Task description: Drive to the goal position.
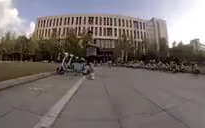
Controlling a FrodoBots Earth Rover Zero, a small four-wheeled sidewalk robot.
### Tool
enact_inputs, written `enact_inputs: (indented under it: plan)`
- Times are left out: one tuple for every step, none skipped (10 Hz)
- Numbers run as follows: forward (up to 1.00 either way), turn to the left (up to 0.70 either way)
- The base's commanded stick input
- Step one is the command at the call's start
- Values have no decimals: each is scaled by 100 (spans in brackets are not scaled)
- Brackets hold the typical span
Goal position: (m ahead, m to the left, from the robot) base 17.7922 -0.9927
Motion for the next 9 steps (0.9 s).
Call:
enact_inputs:
  plan:
    - [70, 0]
    - [70, 0]
    - [70, 0]
    - [70, 0]
    - [70, 0]
    - [70, 0]
    - [70, 0]
    - [70, 0]
    - [70, 0]
